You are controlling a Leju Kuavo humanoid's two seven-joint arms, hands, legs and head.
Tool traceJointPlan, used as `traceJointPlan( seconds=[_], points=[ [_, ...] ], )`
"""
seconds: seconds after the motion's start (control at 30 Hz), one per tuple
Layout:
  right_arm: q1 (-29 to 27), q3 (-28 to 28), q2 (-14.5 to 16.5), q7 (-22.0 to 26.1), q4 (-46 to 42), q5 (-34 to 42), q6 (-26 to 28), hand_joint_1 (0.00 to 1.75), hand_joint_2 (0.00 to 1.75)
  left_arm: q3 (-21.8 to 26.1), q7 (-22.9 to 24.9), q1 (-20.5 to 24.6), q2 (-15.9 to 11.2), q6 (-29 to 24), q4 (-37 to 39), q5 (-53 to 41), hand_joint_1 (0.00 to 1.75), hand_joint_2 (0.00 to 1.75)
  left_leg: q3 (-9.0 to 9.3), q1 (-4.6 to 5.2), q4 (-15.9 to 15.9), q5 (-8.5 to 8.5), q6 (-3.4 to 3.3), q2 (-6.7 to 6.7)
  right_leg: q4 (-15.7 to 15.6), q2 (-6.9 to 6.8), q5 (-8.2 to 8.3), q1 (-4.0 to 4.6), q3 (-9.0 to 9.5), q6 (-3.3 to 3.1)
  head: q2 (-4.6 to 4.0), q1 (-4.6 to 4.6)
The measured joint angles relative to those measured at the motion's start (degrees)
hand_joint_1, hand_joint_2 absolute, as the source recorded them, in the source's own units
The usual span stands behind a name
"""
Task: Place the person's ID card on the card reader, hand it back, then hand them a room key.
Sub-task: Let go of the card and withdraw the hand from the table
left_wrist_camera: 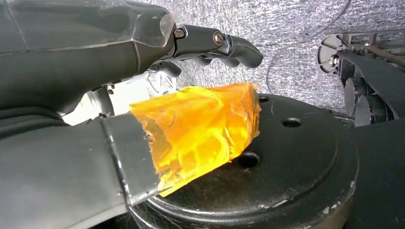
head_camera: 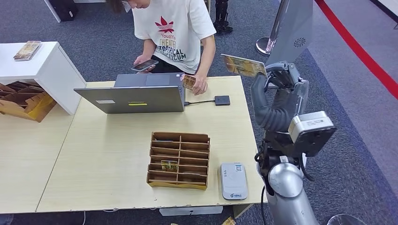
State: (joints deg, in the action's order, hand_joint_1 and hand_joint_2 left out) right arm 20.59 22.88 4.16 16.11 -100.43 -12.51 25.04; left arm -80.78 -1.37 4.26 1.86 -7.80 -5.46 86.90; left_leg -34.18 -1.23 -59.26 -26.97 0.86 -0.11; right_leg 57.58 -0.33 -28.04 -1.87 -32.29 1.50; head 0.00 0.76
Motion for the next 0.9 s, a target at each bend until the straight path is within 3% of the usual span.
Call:
traceJointPlan(
  seconds=[0.43, 0.9],
  points=[
    [14.7, 0.0, 2.3, -5.7, 20.0, -3.3, -1.6, 1.75, 1.75, -3.0, 0.8, 1.0, -0.8, 1.0, 0.0, -3.4, 0.00, 0.00, 0.01, 0.00, 0.0, 0.12, 0.00, 0.00, 0.0, 0.00, 0.09, 0.00, 0.00, 0.00, 0.00, 0.00],
    [24.6, 0.3, 4.4, -10.1, 39.3, -10.7, -3.0, 1.75, 1.75, -5.3, 1.5, 1.6, -1.4, 1.8, 0.0, -5.0, 0.00, 0.00, 0.01, 0.00, 0.0, 0.11, 0.01, -0.01, 0.0, -0.01, 0.09, 0.01, 0.00, 0.00, 0.00, -0.01]
  ],
)
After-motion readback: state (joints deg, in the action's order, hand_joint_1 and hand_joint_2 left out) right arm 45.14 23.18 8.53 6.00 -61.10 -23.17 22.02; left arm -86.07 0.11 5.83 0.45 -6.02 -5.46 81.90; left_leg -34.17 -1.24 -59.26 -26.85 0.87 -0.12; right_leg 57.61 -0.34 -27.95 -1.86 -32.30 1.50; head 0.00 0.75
